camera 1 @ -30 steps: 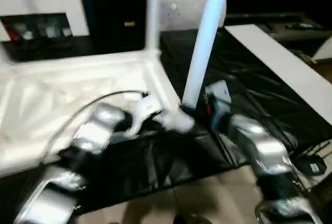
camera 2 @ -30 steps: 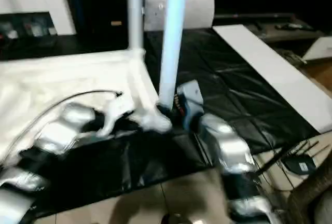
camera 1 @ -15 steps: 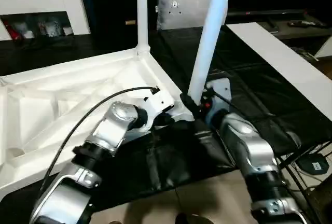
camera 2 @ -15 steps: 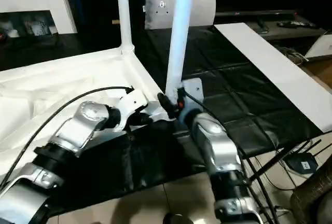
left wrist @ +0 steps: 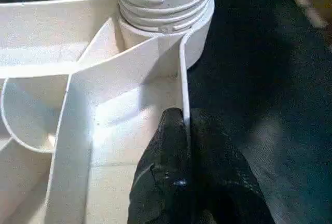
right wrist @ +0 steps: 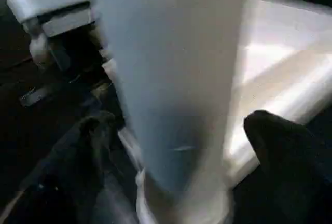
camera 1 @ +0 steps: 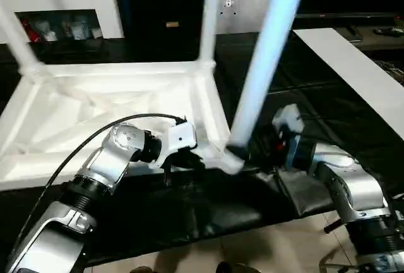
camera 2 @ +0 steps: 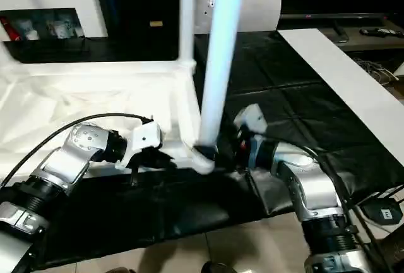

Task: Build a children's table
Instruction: Rotate leg to tighten

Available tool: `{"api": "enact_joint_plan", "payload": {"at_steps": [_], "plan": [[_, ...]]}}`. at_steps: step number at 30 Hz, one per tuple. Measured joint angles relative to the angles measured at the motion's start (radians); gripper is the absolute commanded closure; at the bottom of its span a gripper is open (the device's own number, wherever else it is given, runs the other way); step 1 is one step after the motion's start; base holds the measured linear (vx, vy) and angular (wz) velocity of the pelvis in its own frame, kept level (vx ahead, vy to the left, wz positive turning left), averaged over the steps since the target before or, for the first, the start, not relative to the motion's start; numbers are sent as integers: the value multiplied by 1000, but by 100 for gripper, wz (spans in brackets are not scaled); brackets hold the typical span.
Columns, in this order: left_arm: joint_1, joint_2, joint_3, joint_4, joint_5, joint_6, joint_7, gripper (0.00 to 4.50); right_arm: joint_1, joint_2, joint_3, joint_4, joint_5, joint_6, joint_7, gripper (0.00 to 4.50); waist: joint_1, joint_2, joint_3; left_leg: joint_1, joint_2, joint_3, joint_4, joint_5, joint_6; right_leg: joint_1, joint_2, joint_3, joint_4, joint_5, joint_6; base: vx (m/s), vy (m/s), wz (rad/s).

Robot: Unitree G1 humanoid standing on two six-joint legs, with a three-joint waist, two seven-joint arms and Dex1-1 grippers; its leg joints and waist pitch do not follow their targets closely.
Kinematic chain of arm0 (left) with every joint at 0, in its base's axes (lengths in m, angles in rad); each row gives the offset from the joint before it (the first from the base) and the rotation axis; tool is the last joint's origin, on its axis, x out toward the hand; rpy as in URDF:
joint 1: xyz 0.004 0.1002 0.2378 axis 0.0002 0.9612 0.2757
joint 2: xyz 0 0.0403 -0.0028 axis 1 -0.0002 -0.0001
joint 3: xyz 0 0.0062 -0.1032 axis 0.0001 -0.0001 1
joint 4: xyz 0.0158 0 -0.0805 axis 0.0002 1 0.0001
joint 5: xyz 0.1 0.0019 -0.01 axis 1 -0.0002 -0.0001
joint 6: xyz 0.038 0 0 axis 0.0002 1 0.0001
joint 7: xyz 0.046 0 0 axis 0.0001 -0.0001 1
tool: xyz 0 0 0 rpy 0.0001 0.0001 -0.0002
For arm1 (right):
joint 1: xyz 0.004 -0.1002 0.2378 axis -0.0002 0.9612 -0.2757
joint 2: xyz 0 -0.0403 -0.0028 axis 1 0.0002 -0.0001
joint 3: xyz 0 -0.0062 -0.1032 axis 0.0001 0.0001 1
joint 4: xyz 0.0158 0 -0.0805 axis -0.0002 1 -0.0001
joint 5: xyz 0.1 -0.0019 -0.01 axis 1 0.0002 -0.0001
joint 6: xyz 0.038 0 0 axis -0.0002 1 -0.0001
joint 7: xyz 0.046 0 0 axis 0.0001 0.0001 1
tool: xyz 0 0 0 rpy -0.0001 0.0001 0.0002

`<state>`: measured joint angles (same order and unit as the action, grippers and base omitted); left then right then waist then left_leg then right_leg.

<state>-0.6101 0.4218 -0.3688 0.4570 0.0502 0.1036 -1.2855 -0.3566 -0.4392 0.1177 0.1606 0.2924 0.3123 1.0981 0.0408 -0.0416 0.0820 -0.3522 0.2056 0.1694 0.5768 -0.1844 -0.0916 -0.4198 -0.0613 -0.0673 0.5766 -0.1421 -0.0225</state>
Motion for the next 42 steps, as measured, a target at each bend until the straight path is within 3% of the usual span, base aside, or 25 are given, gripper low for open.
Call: {"api": "enact_joint_plan", "payload": {"at_steps": [2,3,7,16,26,30,37,42], "plan": [[0,27,-14,0,-15,-28,-62,450,-5,-47,14,8,12,2,89,13,3,-3,0,0,1,0,0,0,0,1,0,0,1,0,0,0,0,0],[0,34,-19,0,-17,-39,-84,450,-12,-52,15,13,17,2,116,40,3,-4,0,1,1,0,1,0,0,1,1,-1,1,0,0,0,0,0],[-1,50,-36,3,-18,-84,-166,450,-51,-59,53,23,33,6,222,65,12,-5,-1,1,2,0,2,1,-1,2,1,-1,2,0,0,0,0,0],[-7,57,-58,1,-19,-117,-206,450,-69,-72,125,45,37,11,322,120,21,-10,-1,0,2,0,7,0,0,3,0,-1,3,0,0,0,0,0],[-8,61,-61,7,-24,-139,-226,450,-70,-85,130,47,41,35,362,215,25,-10,-1,-1,3,0,7,0,0,2,0,-1,3,0,0,0,0,0],[-8,62,-60,7,-31,-132,-230,450,-69,-84,129,47,53,59,358,234,25,-11,-1,-1,3,0,8,0,0,3,0,-1,4,0,0,0,0,0],[9,65,-26,-33,-24,33,-163,450,-8,-6,79,-24,54,121,186,241,14,-11,-1,1,3,0,9,1,-2,3,1,-1,8,0,0,0,0,0],[10,2,29,-52,16,196,24,450,-2,118,2,-28,-18,159,-124,247,-25,-11,-1,2,2,-3,11,1,-2,5,1,-2,0,-1,1,0,0,0]]}}
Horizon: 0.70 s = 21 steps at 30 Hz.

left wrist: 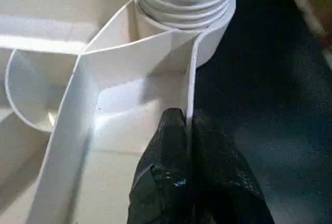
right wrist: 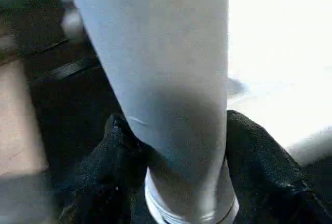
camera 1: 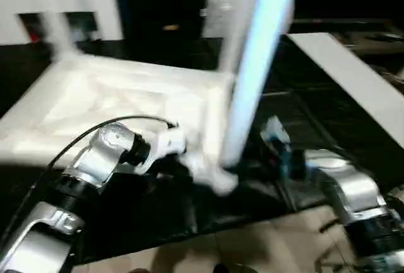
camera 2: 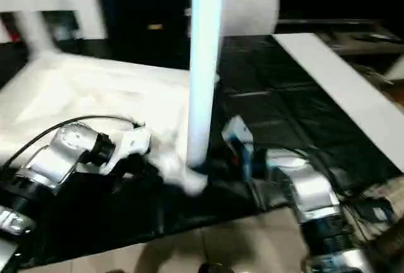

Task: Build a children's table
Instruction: Rotate leg to tighten

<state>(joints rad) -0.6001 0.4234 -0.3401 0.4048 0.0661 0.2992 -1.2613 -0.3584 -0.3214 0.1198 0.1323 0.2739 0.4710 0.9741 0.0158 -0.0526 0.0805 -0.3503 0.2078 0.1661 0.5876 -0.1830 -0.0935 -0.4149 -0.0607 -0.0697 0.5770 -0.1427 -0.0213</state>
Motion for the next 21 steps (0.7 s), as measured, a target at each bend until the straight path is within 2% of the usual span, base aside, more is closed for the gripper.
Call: {"api": "enact_joint_plan", "payload": {"at_steps": [1,4,7,9,12,13,14,17,19,21], "plan": [[-1,-33,19,-1,9,48,69,450,-4,48,-26,3,-25,12,-106,248,-14,-1,0,-1,0,-1,1,0,0,-1,0,0,-1,0,0,0,0,0],[-1,-110,51,-3,17,132,209,450,-30,151,-73,21,-74,40,-327,251,-34,-1,0,0,-1,-3,6,0,1,-2,-1,-2,-5,0,0,0,0,0],[-11,-192,72,-3,47,199,352,450,-68,250,-105,58,-121,40,-539,251,-39,3,1,-2,-1,-6,6,0,1,-2,-1,-5,-14,0,0,0,0,0],[-16,-220,78,-3,48,223,398,450,-76,271,-111,75,-132,20,-597,251,-39,6,3,-4,-1,-7,5,0,1,-1,-1,-7,-22,0,0,0,0,0],[-19,-231,82,-3,48,233,420,450,-76,280,-111,85,-143,-14,-620,251,-39,8,4,-5,-2,-7,5,-1,2,-1,-5,-10,-24,0,0,0,0,0],[-19,-233,82,-3,48,234,425,450,-76,283,-111,88,-151,-25,-622,198,-39,8,4,-6,-3,-7,5,-1,3,-2,-6,-10,-24,0,0,0,0,0],[-19,-233,82,-5,49,234,425,450,-76,284,-111,90,-152,-29,-622,184,-39,9,4,-6,-3,-7,5,-1,3,-2,-6,-10,-24,0,0,0,0,0],[-19,-229,78,-12,50,233,422,450,-71,298,-114,89,-152,-46,-624,171,-38,9,4,-7,-3,-6,3,-1,3,-3,-6,-9,-24,0,0,0,0,0],[-18,-220,68,-19,50,224,415,450,-62,297,-114,86,-150,-63,-615,139,-37,9,4,-7,-2,-6,2,-1,3,-4,-6,-9,-23,0,0,0,0,0],[-17,-210,64,-24,48,213,406,450,-54,289,-113,82,-137,-75,-587,137,-36,9,4,-7,-3,-6,0,-1,3,-5,-5,-8,-19,1,0,0,0,0]]}}
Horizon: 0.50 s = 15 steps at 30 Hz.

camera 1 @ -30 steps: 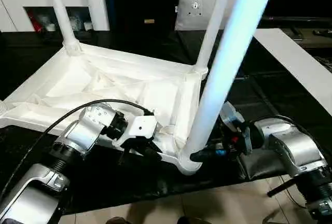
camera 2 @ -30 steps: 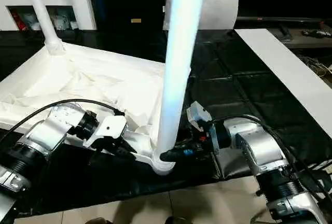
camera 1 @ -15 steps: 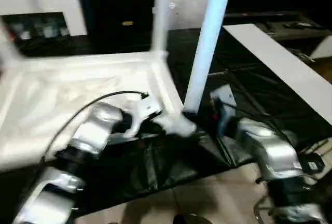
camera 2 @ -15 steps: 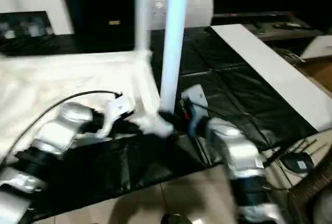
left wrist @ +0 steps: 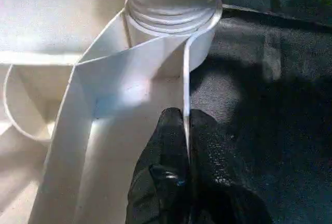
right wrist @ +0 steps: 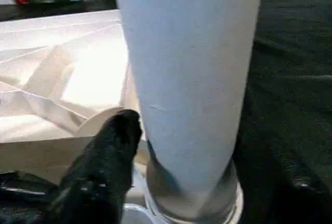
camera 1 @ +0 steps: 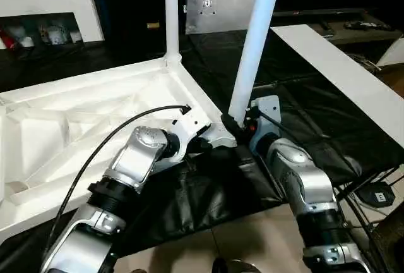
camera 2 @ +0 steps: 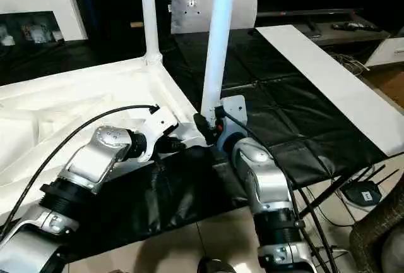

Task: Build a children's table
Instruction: Rotate leg to tighten

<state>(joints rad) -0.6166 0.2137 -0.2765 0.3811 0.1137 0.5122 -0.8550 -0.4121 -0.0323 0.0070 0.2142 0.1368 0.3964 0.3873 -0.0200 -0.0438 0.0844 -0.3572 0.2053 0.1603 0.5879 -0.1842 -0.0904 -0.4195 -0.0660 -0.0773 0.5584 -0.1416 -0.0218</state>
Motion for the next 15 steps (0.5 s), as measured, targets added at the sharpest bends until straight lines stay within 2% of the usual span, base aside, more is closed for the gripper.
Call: {"api": "enact_joint_plan", "payload": {"at_steps": [2,6,9,11,12,13,15], "plan": [[8,18,-5,-10,-2,-16,-26,450,21,-26,0,-17,28,-6,49,105,3,0,0,2,0,3,-3,0,0,0,2,2,3,2,0,0,0,0],[17,54,-8,-17,-12,-60,-86,450,42,-80,3,-46,66,-6,145,85,6,0,0,3,1,7,-12,0,-1,0,5,4,6,3,-1,0,0,0],[21,85,-15,-17,-25,-103,-135,450,54,-149,9,-63,86,-5,242,67,16,0,0,4,2,7,-15,-1,-2,-3,6,5,13,3,-2,0,0,0],[23,120,-18,-17,-41,-142,-188,450,56,-206,26,-72,94,-5,326,39,25,0,0,2,2,8,-17,-1,-3,-9,7,7,19,1,-2,0,0,0],[25,136,-19,-17,-45,-161,-215,450,56,-228,32,-76,98,-7,364,39,30,0,0,0,3,7,-18,0,-2,-12,8,6,20,1,-3,0,0,0],[27,160,-27,-16,-54,-196,-259,450,58,-271,51,-79,108,-14,437,31,41,0,0,-2,3,7,-18,1,0,-16,8,6,21,4,-10,0,0,0],[30,183,-38,-14,-65,-233,-309,450,61,-311,64,-79,110,-19,508,16,54,0,0,-2,3,8,-18,2,2,-16,8,6,20,4,-10,0,0,0]]}}
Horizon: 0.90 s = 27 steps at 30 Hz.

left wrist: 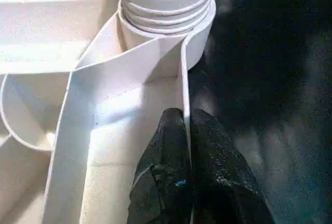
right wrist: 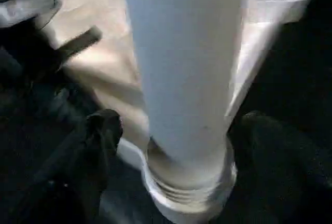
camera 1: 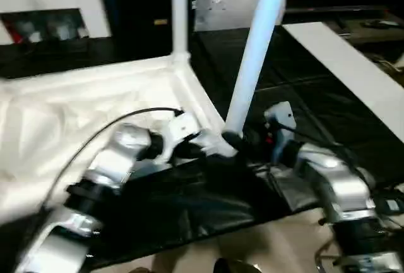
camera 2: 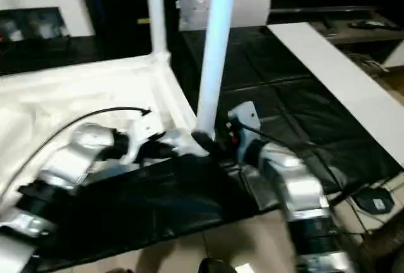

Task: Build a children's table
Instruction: Rotate leg to tighten

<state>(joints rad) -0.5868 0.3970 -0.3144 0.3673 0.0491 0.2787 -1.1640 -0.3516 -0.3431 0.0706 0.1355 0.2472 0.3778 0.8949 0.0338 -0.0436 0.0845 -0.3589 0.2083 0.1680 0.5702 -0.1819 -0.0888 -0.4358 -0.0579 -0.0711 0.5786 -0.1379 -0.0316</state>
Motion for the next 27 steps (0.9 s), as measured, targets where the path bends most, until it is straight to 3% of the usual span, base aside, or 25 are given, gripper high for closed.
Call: {"api": "enact_joint_plan", "payload": {"at_steps": [6,7,13,22,27], "plan": [[-3,63,-37,31,-12,-141,-147,450,-4,-116,65,0,33,-28,252,7,14,-1,0,-1,-3,1,8,-3,-3,2,-2,4,-1,1,0,0,0,0],[-3,71,-44,34,-16,-158,-178,450,-10,-132,76,4,42,-30,300,35,16,-1,0,-1,-2,1,9,-4,-4,2,-3,4,-1,2,0,0,0,0],[-7,90,-83,45,-30,-236,-288,450,-64,-163,125,46,73,-27,462,73,26,-2,0,0,-1,1,11,-3,-5,3,-2,4,1,1,4,0,0,0],[-20,81,-103,62,-34,-268,-317,450,-83,-168,175,72,74,-13,543,164,27,-3,0,-5,0,1,17,-3,-5,3,-2,4,1,1,4,0,0,0],[-20,82,-103,69,-37,-285,-319,450,-87,-176,176,72,75,-1,555,197,28,-4,0,-6,0,1,17,-3,-5,2,-2,4,1,1,4,0,0,0]]}}
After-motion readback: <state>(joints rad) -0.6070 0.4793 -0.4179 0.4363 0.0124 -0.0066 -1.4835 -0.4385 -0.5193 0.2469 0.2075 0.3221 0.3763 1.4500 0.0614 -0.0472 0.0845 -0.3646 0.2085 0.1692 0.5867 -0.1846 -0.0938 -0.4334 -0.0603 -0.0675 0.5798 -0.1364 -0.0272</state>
